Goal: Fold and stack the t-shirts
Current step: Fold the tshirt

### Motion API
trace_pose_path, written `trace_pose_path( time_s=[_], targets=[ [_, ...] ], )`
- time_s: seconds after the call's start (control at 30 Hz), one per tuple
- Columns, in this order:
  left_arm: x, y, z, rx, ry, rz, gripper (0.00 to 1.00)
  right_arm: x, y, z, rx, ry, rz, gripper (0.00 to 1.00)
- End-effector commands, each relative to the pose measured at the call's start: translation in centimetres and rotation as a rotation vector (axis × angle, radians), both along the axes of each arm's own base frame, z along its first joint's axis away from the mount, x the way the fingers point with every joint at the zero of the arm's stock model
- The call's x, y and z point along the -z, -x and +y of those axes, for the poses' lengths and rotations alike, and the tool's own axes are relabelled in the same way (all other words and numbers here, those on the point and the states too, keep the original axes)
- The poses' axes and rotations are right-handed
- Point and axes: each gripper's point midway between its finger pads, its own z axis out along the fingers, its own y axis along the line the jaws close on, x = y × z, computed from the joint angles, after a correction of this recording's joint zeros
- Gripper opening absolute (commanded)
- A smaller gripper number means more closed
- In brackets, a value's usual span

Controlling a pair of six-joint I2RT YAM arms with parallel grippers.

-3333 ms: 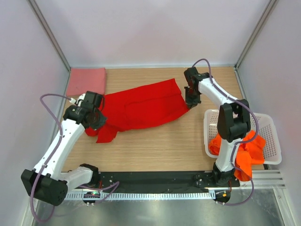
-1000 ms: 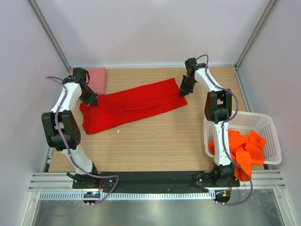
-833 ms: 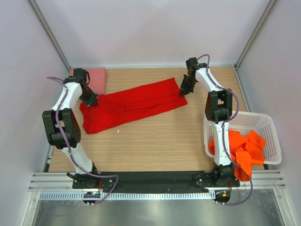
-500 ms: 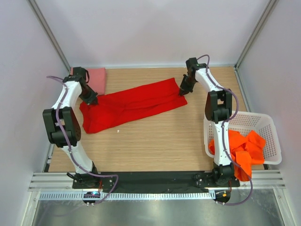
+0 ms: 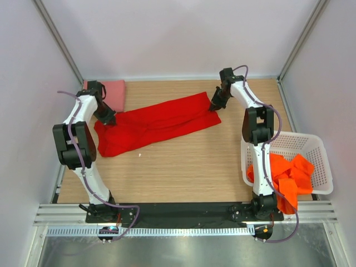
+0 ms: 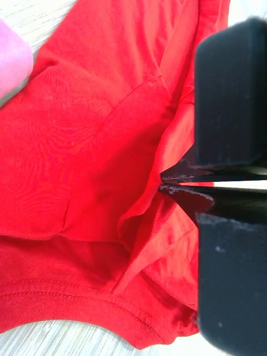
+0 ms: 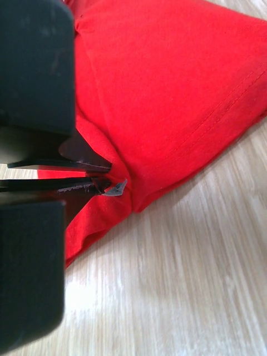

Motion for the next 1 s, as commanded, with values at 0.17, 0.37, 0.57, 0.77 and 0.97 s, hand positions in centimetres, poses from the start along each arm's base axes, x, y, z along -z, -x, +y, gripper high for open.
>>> trace_pose_path(
  time_s=[0.17,0.37,0.57,0.77,0.97],
  targets=[
    [-0.7,-1.7,1.2,-0.004,-0.019,-0.053,0.00,-0.4,-2.4,0.9,0.065,-0.097,-0.044,0.06],
    [0.0,-1.7,1.5,-0.016,-0.016,-0.041,0.00,0.0,-3.5,-0.2,0.136,-0.116,-0.049,0.07],
    [0.7,-1.8,1.6,-0.021,-0.012,-0.029,0.00,-0.4,-5.0,-0.3,0.221,-0.229,-0.064,0.11],
    [1.0,-2.0,1.5,-0.027,-0.002,-0.030,0.00,-2.8,-7.9,0.8,0.327,-0.514,-0.142,0.29],
    [-0.5,-1.7,2.2,-0.041,-0.043,-0.051,0.17,-7.4,-11.2,1.6,0.394,-0.775,-0.223,0.36]
  ],
)
